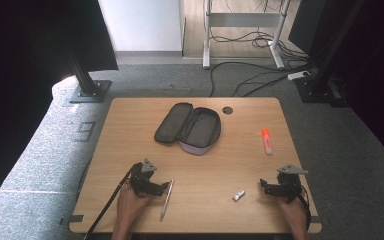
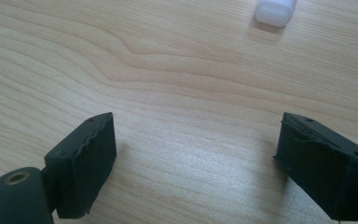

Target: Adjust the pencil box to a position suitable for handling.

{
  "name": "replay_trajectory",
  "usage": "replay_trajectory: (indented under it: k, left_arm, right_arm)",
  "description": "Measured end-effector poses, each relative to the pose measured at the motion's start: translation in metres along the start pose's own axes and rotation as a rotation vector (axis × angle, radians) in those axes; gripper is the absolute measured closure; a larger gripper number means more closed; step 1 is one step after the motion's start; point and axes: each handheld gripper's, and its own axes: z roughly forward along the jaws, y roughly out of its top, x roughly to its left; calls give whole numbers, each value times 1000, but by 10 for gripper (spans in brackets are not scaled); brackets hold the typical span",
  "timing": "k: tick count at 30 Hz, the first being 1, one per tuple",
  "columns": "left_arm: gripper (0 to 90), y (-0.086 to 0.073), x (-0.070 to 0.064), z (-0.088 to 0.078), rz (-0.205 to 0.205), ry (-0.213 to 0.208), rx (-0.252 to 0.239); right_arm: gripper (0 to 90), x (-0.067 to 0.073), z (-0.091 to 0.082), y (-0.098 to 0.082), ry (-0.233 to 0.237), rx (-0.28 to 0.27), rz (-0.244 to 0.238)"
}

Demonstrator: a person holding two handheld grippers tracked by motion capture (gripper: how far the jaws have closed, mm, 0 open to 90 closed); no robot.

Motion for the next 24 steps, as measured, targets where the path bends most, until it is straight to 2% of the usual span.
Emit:
replay_trajectory:
  k: [8,19,24]
  left_arm:
    - [4,0,-2,0,-17,16,-2]
    - [0,1,-2,-1,-17,18,5]
    - [11,2,1,-4,-6,45,16]
  right_arm:
    - [116,1,0,0,18,0,-17]
    - [122,2,0,0,25,-1,-24]
    - [122,2,0,0,28,-1,-27]
